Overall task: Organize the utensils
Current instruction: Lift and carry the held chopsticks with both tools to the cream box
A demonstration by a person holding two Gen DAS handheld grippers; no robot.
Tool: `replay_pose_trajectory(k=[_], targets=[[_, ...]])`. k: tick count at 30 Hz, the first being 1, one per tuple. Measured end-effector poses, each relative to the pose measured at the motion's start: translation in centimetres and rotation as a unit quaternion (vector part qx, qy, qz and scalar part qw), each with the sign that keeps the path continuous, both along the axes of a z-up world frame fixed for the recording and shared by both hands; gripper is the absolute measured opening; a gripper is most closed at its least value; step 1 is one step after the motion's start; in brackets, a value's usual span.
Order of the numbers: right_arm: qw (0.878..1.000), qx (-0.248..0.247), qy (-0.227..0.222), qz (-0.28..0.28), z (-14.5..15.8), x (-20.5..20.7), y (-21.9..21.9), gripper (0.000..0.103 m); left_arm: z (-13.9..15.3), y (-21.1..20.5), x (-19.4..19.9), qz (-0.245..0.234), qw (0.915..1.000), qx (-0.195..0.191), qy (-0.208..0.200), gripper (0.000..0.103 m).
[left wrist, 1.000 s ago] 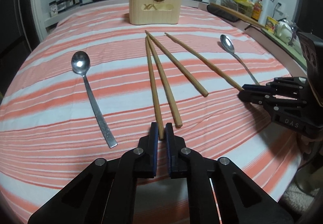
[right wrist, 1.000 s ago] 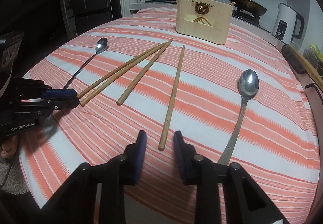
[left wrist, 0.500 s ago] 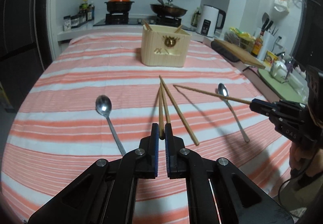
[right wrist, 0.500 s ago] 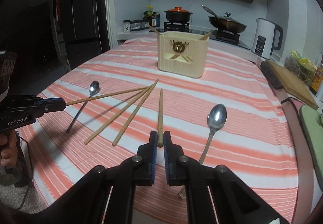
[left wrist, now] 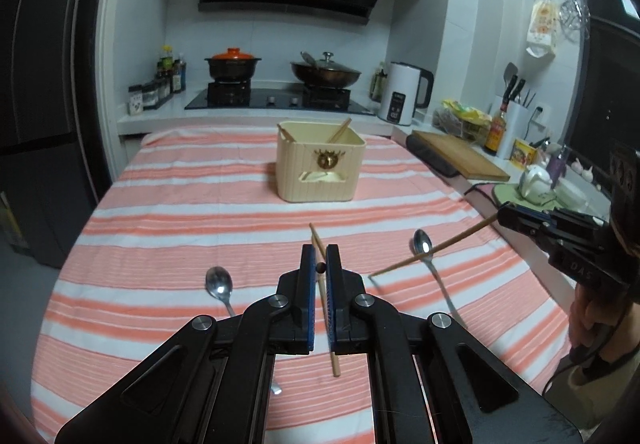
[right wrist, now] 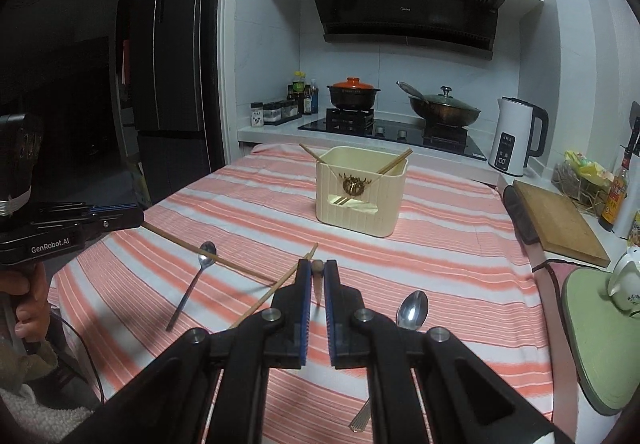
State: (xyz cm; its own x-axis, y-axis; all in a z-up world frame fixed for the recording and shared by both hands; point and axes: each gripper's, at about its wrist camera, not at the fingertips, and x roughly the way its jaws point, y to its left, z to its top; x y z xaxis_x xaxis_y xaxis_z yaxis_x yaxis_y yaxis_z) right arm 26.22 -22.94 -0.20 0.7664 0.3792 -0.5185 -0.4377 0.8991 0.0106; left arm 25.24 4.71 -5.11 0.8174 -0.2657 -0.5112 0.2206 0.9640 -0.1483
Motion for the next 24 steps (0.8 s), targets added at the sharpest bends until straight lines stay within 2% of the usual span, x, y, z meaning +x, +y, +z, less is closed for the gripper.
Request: replay_pose_trajectory(k=[14, 24], targets=[[0.999, 0.027, -0.034, -0.006, 3.4, -0.3, -1.3, 0.006, 2.8, 0.1, -0.4, -0.005, 0.9996, -0.011, -0.026, 0.002], [0.998, 0.035, -0.051, -0.005, 5.8, 0.9, -1.6, 0.006, 5.5, 0.4, 1.1, -0.019, 0.9988, -0.022, -0.039, 0.002]])
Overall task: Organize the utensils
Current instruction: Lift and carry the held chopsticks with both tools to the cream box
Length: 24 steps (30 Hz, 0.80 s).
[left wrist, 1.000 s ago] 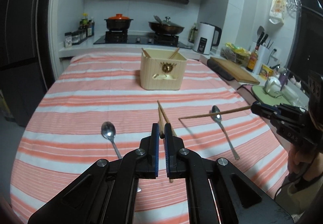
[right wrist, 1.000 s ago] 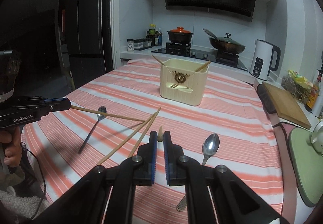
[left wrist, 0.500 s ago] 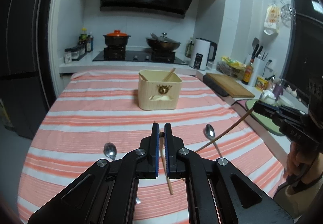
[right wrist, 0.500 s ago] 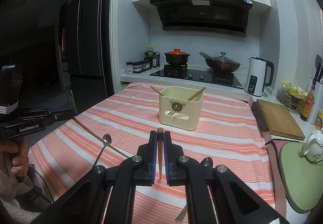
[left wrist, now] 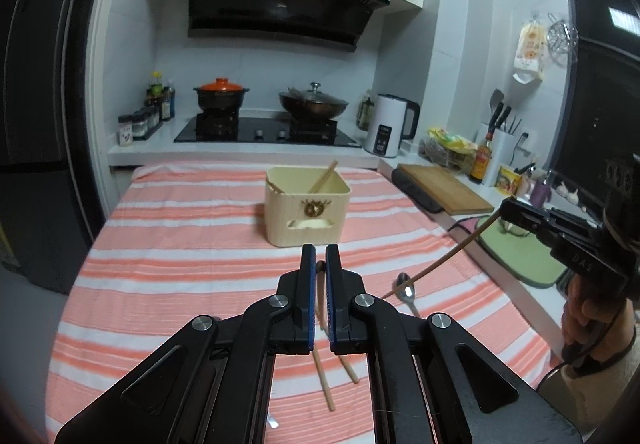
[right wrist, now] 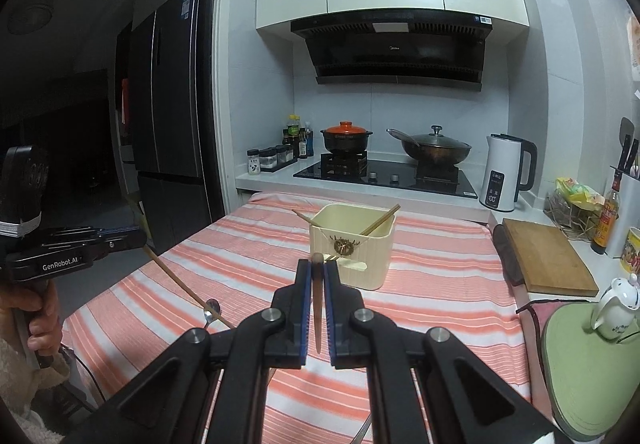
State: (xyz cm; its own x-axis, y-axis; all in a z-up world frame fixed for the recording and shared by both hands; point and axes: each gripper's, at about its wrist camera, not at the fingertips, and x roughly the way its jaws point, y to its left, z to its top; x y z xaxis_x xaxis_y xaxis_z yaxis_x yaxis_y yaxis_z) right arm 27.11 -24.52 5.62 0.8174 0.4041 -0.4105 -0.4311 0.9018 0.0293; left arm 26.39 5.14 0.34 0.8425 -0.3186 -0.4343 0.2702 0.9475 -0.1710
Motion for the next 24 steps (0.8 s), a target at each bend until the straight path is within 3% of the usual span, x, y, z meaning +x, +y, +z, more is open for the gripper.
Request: replay_pose_trajectory(k=[7, 16, 24], targets=[[1.000, -0.004, -0.021, -0.001, 2.0, 2.0, 0.0, 0.006, 4.1, -0.2, 2.5, -0.009, 0.9992, -0.019, -0.034, 0.002], [0.998, 0.001, -0.067, -0.018, 5.8, 8.0, 0.4, 0.006, 9.7, -1.2, 10.1, 0.010, 0.9964, -0.027, -0.079, 0.002], [0.992, 0.038, -0.115, -0.037, 7.5, 15.2, 1.0, 0.006, 10.0, -2.1, 18.1, 0.053, 0.9928, -0.033, -0.102, 0.002]])
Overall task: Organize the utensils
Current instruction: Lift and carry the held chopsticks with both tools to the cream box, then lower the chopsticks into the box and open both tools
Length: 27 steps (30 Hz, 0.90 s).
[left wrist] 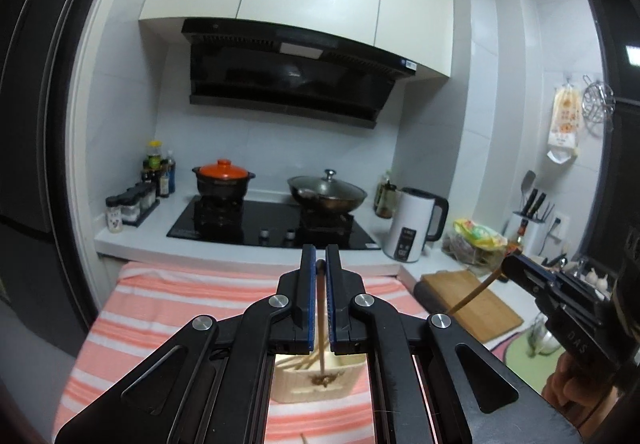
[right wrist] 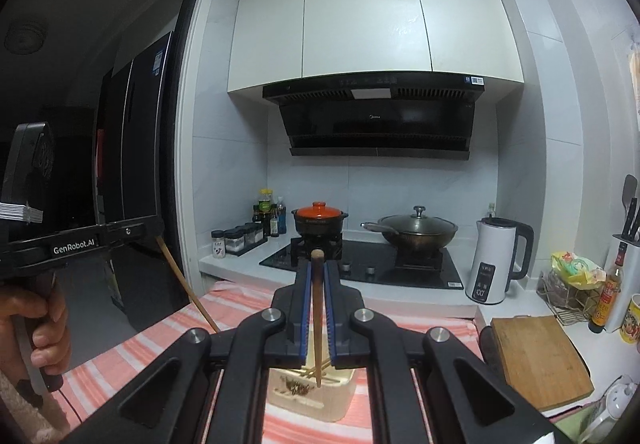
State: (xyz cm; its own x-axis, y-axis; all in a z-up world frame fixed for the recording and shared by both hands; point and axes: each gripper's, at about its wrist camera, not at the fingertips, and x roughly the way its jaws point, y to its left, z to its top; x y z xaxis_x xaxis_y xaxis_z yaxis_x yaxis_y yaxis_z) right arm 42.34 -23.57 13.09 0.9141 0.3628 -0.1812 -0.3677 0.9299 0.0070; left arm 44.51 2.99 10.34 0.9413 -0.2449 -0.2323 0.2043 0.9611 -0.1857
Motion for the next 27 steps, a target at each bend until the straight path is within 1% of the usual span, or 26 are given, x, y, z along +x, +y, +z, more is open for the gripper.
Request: replay_pose_trajectory(k=[2, 4, 7, 10, 12, 18, 20, 21, 22, 23, 24, 25, 27], targets=[[1.000, -0.001, -0.003, -0.001, -0.7, 2.1, 0.5, 0.006, -0.8, -0.2, 2.0, 0.005, 1.0000, -0.004, 0.003, 0.002], [1.000, -0.001, 0.007, -0.001, -1.8, 4.2, 0.9, 0.006, -2.1, -0.5, 4.1, 0.006, 0.9998, -0.004, 0.019, 0.002], [0.998, 0.009, 0.068, 0.006, -4.2, 7.9, 1.3, 0.006, -4.4, -1.2, 6.7, 0.003, 0.9988, 0.001, 0.050, 0.002], [0.992, 0.016, 0.123, 0.011, -6.8, 10.7, 1.4, 0.006, -7.0, -1.8, 8.6, -0.001, 0.9967, 0.013, 0.080, 0.002], [0.989, 0.026, 0.148, 0.014, -8.2, 11.7, 1.2, 0.006, -8.4, -2.1, 9.2, -0.004, 0.9952, 0.015, 0.096, 0.002], [0.978, 0.077, 0.192, 0.005, -11.8, 12.9, -0.3, 0.006, -11.5, -2.9, 9.4, -0.010, 0.9919, 0.026, 0.124, 0.003], [0.975, 0.081, 0.205, 0.002, -13.0, 12.9, -0.3, 0.006, -12.3, -3.1, 9.3, -0.015, 0.9899, 0.029, 0.138, 0.003], [0.974, 0.078, 0.211, 0.003, -13.5, 12.9, -0.2, 0.006, -12.7, -3.1, 9.4, -0.018, 0.9884, 0.027, 0.148, 0.009], [0.974, 0.073, 0.215, 0.004, -13.7, 12.8, 0.0, 0.007, -13.0, -3.1, 9.3, -0.024, 0.9865, 0.024, 0.160, 0.018], [0.974, 0.062, 0.218, 0.001, -13.9, 12.7, 0.3, 0.009, -13.2, -3.1, 9.4, -0.026, 0.9845, 0.022, 0.172, 0.050], [0.974, 0.052, 0.219, -0.004, -13.7, 12.6, 0.4, 0.013, -13.1, -2.9, 8.9, -0.025, 0.9836, 0.020, 0.177, 0.076], [0.975, 0.048, 0.217, -0.003, -13.2, 12.4, 0.4, 0.019, -12.8, -2.7, 8.3, -0.023, 0.9840, 0.020, 0.175, 0.081], [0.980, 0.046, 0.196, -0.005, -11.4, 11.2, 0.0, 0.048, -11.9, -2.2, 6.4, -0.031, 0.9845, 0.029, 0.170, 0.084]])
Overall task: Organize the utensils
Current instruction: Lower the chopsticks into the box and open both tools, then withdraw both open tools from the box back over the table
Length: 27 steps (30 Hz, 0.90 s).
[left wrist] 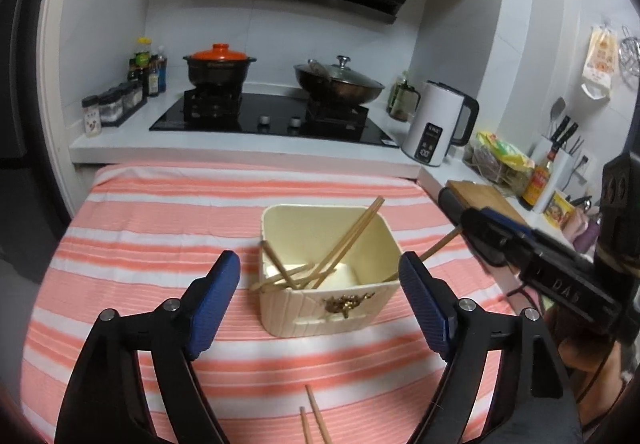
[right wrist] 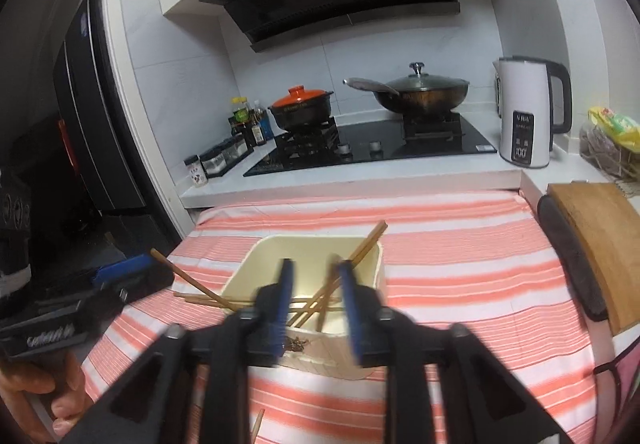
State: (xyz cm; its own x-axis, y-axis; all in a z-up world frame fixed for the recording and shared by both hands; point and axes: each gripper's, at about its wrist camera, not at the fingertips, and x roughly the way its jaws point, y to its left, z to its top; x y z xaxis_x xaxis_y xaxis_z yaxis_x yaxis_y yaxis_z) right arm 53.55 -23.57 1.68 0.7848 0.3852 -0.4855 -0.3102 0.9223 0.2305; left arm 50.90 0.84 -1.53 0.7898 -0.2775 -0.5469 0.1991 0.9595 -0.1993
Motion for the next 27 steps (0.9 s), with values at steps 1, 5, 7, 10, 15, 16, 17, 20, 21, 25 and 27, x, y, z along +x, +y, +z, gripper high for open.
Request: replay_pose_trajectory(k=[1, 5, 7, 10, 15, 16, 17, 20, 21, 25, 27], targets=[[1.000, -0.006, -0.013, -0.003, 1.0, -0.8, -0.2, 0.051, 0.3, 0.3, -1.0, -0.006, 0.9999, 0.008, 0.003, 0.086], [0.997, -0.051, -0.057, 0.008, 4.5, -6.1, -0.8, 0.058, 0.3, 1.7, -6.1, -0.016, 0.9992, 0.034, 0.016, 0.100], [0.995, -0.068, -0.070, 0.010, 4.8, -9.4, -1.4, 0.064, -1.3, 2.2, -9.4, -0.022, 0.9980, 0.049, 0.034, 0.100], [0.994, -0.086, -0.068, 0.014, 3.0, -14.3, -2.5, 0.067, -5.0, 3.0, -14.2, -0.017, 0.9961, 0.058, 0.064, 0.100], [0.991, -0.130, -0.016, -0.003, -5.1, -23.1, -2.8, 0.068, -11.5, 3.3, -21.2, 0.013, 0.9937, 0.035, 0.106, 0.100], [0.991, -0.136, -0.004, -0.005, -6.5, -24.4, -2.8, 0.068, -12.3, 3.2, -22.0, 0.016, 0.9932, 0.029, 0.111, 0.100], [0.990, -0.141, 0.009, -0.008, -8.2, -25.8, -2.6, 0.068, -13.1, 3.0, -22.9, 0.016, 0.9930, 0.027, 0.114, 0.100], [0.987, -0.154, 0.038, -0.008, -11.5, -28.4, -2.3, 0.068, -14.5, 2.2, -24.4, 0.011, 0.9922, 0.031, 0.120, 0.100], [0.986, -0.157, 0.050, -0.002, -12.3, -28.6, -2.3, 0.068, -14.8, 2.0, -24.6, 0.010, 0.9920, 0.033, 0.122, 0.100], [0.985, -0.165, 0.050, 0.010, -13.2, -29.8, -1.9, 0.068, -14.9, 1.6, -24.9, 0.011, 0.9929, 0.025, 0.115, 0.100], [0.985, -0.166, 0.043, 0.008, -12.9, -29.7, -1.7, 0.068, -14.6, 1.6, -24.9, 0.013, 0.9937, 0.023, 0.109, 0.100]])
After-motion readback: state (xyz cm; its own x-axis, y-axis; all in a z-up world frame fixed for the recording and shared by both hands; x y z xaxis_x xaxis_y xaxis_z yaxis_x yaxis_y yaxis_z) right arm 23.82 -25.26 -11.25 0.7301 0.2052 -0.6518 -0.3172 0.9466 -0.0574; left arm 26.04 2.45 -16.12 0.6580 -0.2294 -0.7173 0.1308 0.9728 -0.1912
